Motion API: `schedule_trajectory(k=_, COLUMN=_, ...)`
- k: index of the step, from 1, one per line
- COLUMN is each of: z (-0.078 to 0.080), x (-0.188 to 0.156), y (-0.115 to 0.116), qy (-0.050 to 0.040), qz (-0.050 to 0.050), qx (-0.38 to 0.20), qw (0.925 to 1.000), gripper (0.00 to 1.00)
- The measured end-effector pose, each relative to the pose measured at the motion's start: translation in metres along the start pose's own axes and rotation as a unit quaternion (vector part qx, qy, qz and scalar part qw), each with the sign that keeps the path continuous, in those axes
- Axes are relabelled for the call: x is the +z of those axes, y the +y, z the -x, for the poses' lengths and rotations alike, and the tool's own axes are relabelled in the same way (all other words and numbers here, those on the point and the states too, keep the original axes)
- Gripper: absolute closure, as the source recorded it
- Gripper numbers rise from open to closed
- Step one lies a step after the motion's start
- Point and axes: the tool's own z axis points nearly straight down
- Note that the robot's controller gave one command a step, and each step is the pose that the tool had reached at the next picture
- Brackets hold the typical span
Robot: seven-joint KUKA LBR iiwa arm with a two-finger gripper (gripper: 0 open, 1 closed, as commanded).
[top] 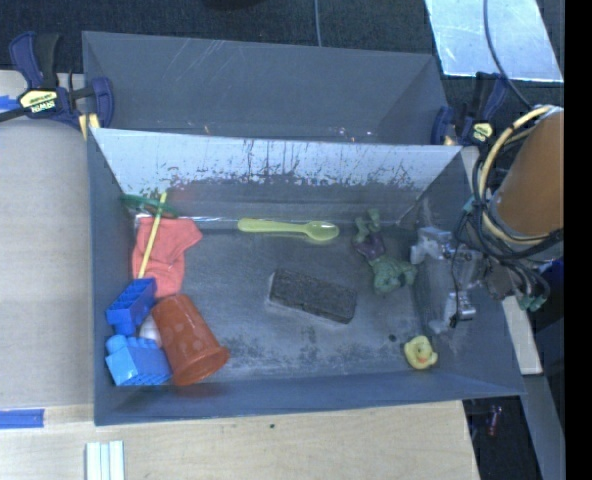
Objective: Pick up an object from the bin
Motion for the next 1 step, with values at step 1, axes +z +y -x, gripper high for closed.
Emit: schedule_trajectory(k=1, z=0.0054, x=0.0305, y=0.02, qy=0.002, qz=0.001, qx=0.033, qw=0.9995, gripper=0.0)
